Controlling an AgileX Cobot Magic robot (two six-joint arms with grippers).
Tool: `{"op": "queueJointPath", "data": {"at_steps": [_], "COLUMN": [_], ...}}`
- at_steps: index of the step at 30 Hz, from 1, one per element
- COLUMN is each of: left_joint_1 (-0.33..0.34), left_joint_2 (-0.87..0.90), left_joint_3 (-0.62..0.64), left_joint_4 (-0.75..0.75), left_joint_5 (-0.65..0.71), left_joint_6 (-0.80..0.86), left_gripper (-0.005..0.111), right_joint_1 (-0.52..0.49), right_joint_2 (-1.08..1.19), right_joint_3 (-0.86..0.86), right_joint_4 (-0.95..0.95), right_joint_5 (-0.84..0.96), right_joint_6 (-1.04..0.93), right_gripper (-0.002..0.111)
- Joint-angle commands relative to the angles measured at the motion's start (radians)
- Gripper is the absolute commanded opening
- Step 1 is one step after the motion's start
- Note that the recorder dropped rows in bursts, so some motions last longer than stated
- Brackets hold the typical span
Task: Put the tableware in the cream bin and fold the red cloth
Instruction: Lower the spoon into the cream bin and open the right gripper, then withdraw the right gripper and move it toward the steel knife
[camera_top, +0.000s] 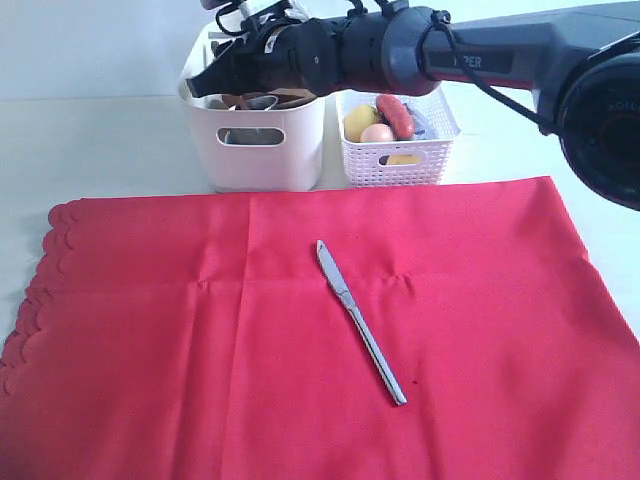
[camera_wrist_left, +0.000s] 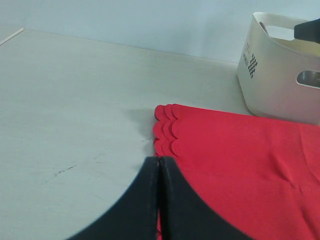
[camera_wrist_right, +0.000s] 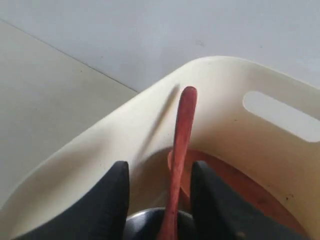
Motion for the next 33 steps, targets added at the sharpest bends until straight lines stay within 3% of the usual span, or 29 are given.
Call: {"op": "queueJointPath", "data": {"at_steps": [1,10,33], "left_joint_1": [-0.004,-0.004,-0.004], "left_joint_2": [-0.006,-0.006,-0.006], "left_joint_3": [0.0,0.0,0.0], "left_joint_4": [0.001,0.001,0.001], "left_joint_5": [-0.006,-0.006,-0.006], "left_joint_6": [-0.004,-0.004,-0.004], "left_gripper": [0.0,0.0,0.0], "right_joint_1": [0.001,0.001,0.001], "right_joint_2": [-0.042,-0.15,-0.347], "right_joint_3": [-0.006,-0.006,0.001], "right_joint_4": [-0.005,0.002,-0.025], "right_joint_5": [0.008,0.283,0.837], "right_joint_6": [-0.011,0.148,0.175], "right_gripper": [0.041,0.041,0.041]}}
